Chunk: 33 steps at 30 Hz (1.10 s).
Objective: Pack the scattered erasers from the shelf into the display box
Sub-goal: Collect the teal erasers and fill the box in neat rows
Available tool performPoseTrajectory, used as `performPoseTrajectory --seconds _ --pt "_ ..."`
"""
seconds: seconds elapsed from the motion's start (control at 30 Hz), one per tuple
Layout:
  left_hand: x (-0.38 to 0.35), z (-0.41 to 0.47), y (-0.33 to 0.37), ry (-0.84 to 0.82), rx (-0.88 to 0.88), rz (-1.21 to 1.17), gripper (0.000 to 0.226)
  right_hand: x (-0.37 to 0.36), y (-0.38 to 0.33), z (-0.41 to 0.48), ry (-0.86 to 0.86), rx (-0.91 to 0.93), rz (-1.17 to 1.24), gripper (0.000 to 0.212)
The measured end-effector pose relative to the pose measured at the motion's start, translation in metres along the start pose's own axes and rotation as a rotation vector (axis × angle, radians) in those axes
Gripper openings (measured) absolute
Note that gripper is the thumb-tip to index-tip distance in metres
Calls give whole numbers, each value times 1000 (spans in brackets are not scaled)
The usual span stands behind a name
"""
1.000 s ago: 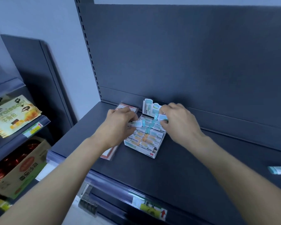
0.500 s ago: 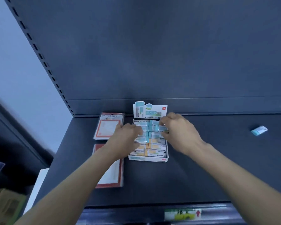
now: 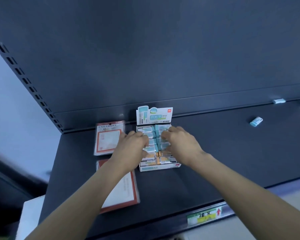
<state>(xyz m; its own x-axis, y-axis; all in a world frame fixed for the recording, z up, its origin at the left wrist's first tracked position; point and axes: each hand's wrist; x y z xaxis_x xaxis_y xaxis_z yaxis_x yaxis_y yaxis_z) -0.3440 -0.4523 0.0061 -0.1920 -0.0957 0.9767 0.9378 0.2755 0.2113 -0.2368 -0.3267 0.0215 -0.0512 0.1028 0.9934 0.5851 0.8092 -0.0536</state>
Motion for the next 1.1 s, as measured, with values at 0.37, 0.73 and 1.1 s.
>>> performPoseTrajectory --seconds 0.37,0.73,1.1 --pt "43 19 48 339 -116 -79 19 50 42 -32 255 -110 118 26" --pt "57 85 227 419 -423 -100 22 90 208 -122 419 -326 54 28" --pt "9 152 399 332 -535 -112 25 97 402 -207 456 -529 89 29"
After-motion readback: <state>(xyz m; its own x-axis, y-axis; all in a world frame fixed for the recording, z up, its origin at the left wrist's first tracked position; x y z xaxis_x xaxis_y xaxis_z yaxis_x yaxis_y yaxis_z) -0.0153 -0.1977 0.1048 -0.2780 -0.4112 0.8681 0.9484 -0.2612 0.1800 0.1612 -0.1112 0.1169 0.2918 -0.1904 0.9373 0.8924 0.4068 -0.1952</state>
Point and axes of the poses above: each hand's wrist, its own z-axis towards the middle knuckle, its own x-axis out of the back of the hand, y = z × x, and after that the axes turned 11 degrees about -x, right-handed
